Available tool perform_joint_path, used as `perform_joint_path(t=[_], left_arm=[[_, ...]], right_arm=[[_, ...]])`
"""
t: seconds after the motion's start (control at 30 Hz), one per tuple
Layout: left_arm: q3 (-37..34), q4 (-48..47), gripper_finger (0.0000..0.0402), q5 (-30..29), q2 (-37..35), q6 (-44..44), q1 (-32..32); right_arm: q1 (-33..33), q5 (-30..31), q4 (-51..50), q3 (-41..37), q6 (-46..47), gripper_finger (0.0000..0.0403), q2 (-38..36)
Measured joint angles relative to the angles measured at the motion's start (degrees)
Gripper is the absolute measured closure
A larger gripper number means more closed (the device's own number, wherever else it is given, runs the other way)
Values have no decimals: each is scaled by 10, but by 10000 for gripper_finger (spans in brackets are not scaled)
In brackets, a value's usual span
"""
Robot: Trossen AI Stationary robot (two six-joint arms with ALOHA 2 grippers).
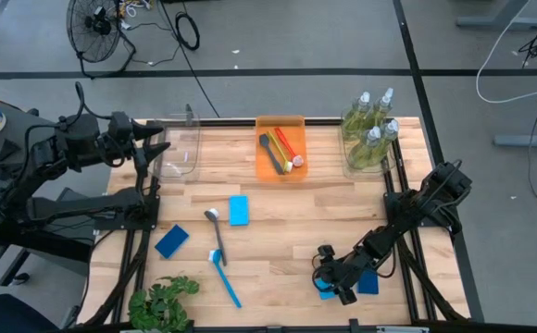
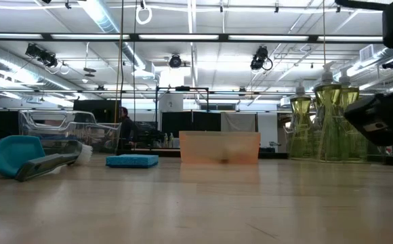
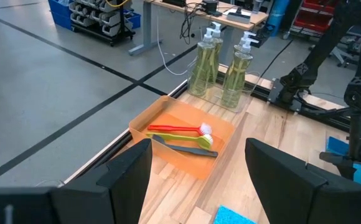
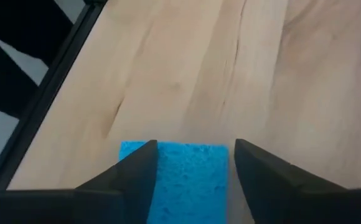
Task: Pick & Place Kitchen Sink Supplies
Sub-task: Put the blue sponge into the left transparent bin
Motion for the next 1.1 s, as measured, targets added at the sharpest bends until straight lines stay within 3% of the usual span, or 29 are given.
perform_joint_path(t=[0.7, 1.1], left_arm=[[0, 0, 138, 0, 0, 0, 0], [0, 1, 138, 2, 0, 0, 0]], right_arm=[[-4, 3, -16, 0, 8, 392, 0], [-9, -3, -21, -1, 93, 402, -36]])
